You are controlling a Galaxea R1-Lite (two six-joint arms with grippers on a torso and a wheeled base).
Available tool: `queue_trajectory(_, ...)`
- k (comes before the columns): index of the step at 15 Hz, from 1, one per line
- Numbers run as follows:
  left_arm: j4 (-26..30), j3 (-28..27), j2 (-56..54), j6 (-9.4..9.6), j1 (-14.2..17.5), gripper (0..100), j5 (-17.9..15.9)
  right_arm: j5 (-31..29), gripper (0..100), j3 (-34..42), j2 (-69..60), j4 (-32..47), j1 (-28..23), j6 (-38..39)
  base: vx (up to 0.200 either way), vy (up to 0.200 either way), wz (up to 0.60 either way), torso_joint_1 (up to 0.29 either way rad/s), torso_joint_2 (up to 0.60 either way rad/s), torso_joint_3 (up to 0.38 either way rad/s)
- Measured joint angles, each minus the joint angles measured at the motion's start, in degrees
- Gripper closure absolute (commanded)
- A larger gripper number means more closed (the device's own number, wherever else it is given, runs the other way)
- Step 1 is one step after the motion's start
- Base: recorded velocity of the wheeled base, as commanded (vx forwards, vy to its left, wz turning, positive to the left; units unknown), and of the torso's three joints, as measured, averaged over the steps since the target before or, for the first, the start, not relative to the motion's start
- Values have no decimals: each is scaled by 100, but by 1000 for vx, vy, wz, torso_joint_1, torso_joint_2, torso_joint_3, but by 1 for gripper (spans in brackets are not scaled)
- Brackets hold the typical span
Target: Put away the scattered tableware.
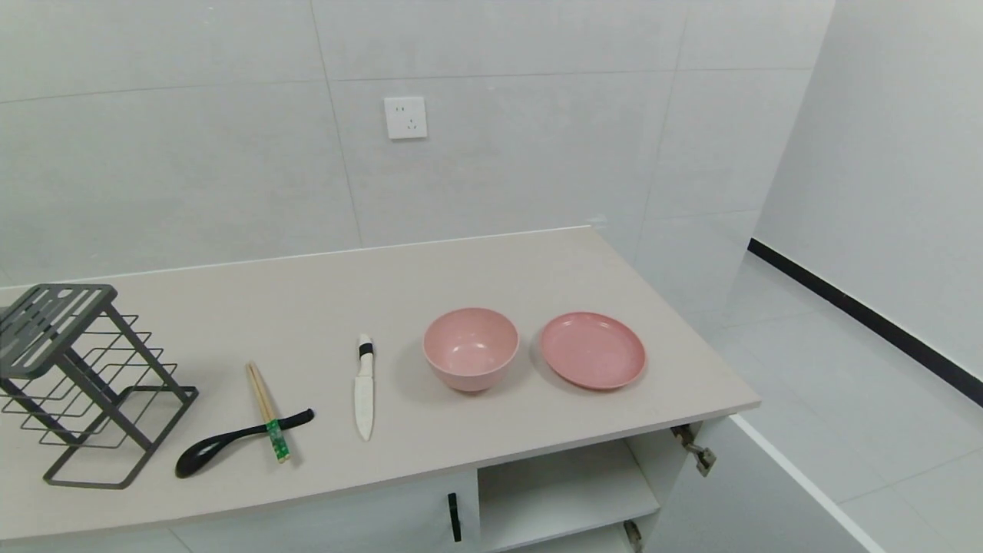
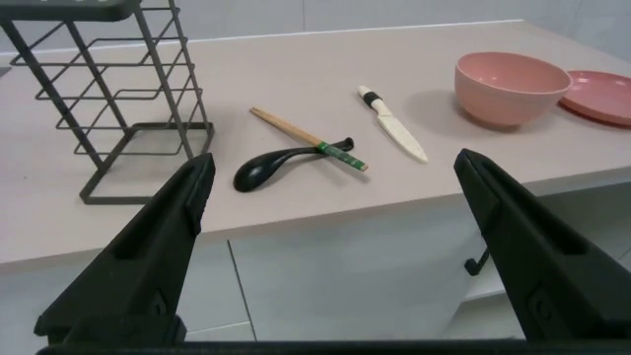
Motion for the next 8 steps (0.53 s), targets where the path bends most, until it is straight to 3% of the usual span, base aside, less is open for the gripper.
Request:
queue_trajectory(3, 2, 0, 0, -4, 2, 0, 2, 0, 0, 0, 4, 16, -6, 2, 0, 0, 0, 27, -17, -25)
queue_trajectory(8, 0, 0, 0, 2, 0, 0, 2, 0, 0, 0, 1, 2, -4, 2, 0, 0, 0, 204, -427, -199)
